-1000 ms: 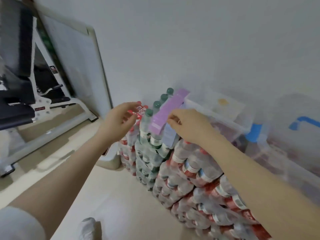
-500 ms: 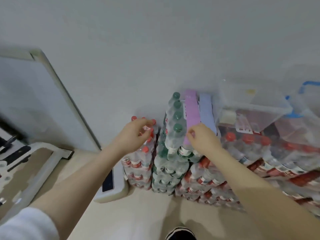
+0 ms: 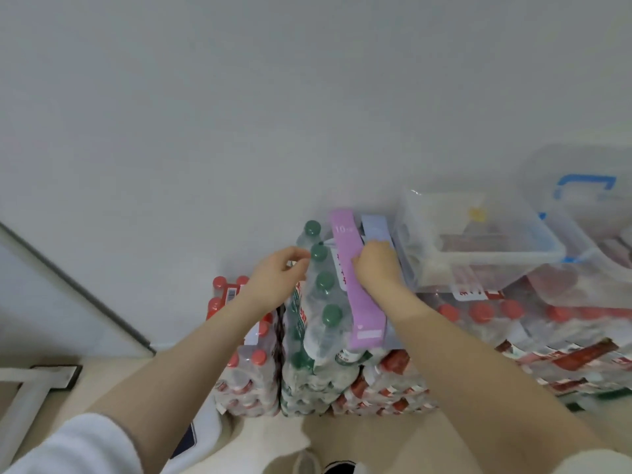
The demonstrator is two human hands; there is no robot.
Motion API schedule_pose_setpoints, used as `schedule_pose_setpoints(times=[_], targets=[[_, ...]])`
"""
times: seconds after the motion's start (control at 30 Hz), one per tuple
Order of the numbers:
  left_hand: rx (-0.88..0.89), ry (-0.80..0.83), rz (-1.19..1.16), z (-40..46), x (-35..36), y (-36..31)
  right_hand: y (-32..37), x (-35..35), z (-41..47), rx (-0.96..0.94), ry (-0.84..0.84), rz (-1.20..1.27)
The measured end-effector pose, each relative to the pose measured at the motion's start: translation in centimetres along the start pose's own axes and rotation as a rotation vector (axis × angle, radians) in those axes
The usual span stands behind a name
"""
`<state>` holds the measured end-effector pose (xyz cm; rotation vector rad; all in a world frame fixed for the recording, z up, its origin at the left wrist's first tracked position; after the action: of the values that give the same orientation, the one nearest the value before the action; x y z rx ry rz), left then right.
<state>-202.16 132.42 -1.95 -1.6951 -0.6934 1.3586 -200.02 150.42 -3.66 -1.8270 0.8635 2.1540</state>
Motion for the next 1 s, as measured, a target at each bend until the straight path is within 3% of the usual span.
schedule_pose_setpoints(times=[0.4,0.5,0.67,0.83,1.0], targets=[[0.049,0.236,0.018,1.3,2.4,0.3,1.0,1.7,-0.7,0.200,0.010,0.115],[-0.039,0.229,-0.050,1.8,2.1,1.8,1.7,1.7,-0.9,0.216,0.022,0.199],[-0.375,0.279,-0.343,1.6,1.8,3.0,2.5,-1.4,-3.4,0.242,0.032,0.725],[-0.503,0.484,-0.592,-0.2,2.4,0.4,4.6,-5.1,-7.0,0.128,-0.021,0.912],[-0.590,0.532,-0.764,-2.2,1.4,-1.3,6.7,-7.5,-11.6,0.052,-0.068,0.997]])
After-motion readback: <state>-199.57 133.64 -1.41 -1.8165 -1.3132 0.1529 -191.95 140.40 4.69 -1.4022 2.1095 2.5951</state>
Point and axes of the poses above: each hand's wrist, its own z-axis towards the middle knuckle, its own x-axis out of the palm, y = z × x, the point moved 9 cm from there along z, towards the middle knuckle, and after that the axes turned 12 degrees about -y, right-handed, at the moved point
